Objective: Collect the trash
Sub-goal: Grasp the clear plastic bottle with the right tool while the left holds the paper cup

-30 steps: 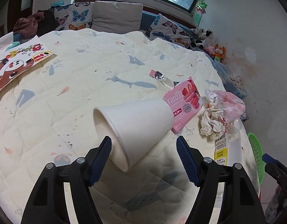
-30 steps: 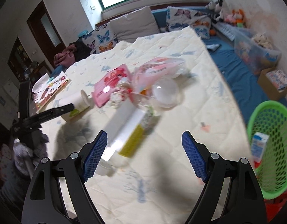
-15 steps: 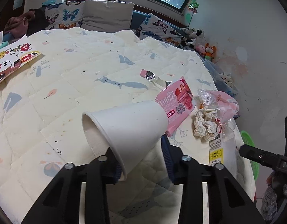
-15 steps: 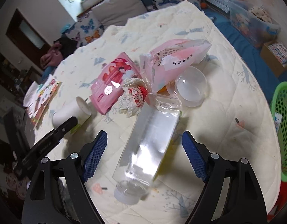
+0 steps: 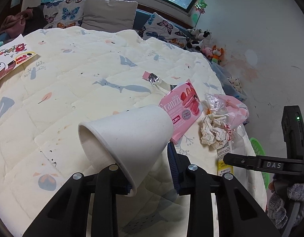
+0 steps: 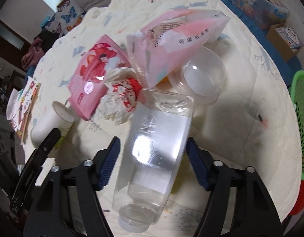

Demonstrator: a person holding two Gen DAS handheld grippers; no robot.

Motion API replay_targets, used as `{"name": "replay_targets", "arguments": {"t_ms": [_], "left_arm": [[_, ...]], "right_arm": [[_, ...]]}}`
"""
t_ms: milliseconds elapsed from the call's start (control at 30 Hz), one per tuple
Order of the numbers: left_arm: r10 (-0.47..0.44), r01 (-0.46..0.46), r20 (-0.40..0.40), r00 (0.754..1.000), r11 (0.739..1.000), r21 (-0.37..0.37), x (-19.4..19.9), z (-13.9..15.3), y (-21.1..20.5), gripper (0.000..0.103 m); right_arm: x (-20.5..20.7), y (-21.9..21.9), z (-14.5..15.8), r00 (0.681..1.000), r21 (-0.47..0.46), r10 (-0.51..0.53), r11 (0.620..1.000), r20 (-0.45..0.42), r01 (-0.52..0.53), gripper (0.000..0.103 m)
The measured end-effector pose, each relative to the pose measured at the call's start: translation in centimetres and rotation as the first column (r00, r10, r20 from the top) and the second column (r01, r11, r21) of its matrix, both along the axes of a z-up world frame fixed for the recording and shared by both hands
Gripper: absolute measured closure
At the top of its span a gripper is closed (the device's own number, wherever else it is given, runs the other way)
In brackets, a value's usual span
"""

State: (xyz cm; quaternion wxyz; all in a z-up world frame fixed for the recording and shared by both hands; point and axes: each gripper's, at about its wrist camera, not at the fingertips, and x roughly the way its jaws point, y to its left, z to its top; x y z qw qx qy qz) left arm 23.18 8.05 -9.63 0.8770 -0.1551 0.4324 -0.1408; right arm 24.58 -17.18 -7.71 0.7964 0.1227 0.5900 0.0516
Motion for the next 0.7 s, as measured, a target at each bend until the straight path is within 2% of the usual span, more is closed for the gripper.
{"name": "replay_targets", "arguments": {"t_ms": [233,333,367,433,700], "left_arm": [[-0.005,0.005,-0.005,1.000,1.000,-0.012,0.4,-0.3,-0.1,0.073],[-0.015,0.015,-0.011,1.000,0.999,-0.028,0.3,-0.6,-0.1,0.086],[-0.017,0.017,-0.008,1.000,0.999,-0.027,0.2,-0.5,-0.2,0.094],[-0.024,0.024,0.001,1.000,1.000,-0.017,-0.1,-0.3,-0.4,0.098],[-0.037,0.037,0.038,0.999,0.999,-0.009,-1.6,1.1,-0.8,0.099]], "right_arm": [[-1.0,-1.2,0.7,0.999,0.039,0.025,0.999,0.025,-0.026,0.040],[-2.0,-2.3,1.5,0.998,0.065,0.036,0.997,0.052,-0.039,0.040],[-2.4,-2.6,1.8,0.997,0.073,0.040,0.996,0.062,-0.045,0.040],[-3.2,-3.3,2.4,0.995,0.087,0.045,0.995,0.084,-0.052,0.041],[-6.3,-4.4,5.7,0.972,0.090,0.076,0.991,0.223,-0.099,0.042]]}}
